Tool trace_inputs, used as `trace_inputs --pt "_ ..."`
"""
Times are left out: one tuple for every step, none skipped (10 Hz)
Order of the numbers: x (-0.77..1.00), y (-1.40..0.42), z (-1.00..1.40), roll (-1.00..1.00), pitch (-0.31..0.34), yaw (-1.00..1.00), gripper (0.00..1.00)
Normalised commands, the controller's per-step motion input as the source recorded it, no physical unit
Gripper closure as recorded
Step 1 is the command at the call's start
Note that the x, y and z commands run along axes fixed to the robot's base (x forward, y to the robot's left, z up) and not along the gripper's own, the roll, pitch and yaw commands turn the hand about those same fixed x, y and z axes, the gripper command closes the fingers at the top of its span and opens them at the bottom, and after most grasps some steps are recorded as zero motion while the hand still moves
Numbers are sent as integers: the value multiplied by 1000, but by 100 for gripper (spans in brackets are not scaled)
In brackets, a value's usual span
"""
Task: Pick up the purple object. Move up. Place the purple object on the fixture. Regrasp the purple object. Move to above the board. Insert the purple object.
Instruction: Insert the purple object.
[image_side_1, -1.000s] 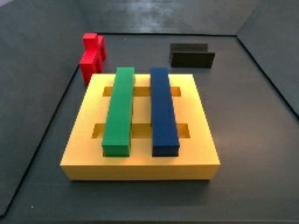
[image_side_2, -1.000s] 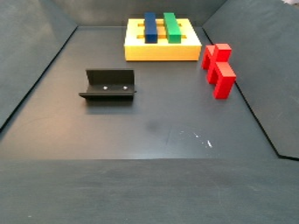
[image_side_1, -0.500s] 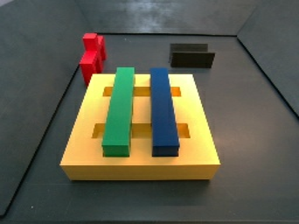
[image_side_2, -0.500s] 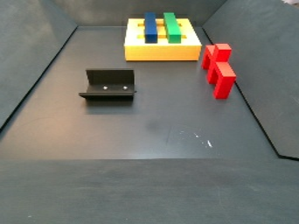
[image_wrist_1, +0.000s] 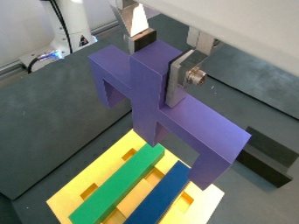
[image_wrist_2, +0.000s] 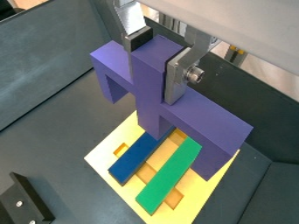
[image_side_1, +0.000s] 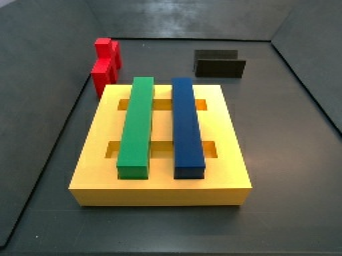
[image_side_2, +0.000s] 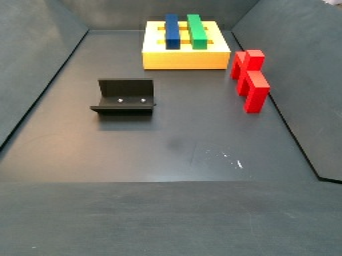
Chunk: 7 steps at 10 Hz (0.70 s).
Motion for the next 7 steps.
trace_inputs --pt "120 -449 -214 -109 -10 100 100" --pt "143 -763 -363 -54 -16 191 100" --pt "83 -757 -623 -49 -59 286 100" --pt "29 -811 -831 0 -153 286 100" --pt "0 -754 -911 84 -129 189 100" --pt "0 -626 -886 41 -150 163 100" --pt "0 -471 -817 27 -200 114 100"
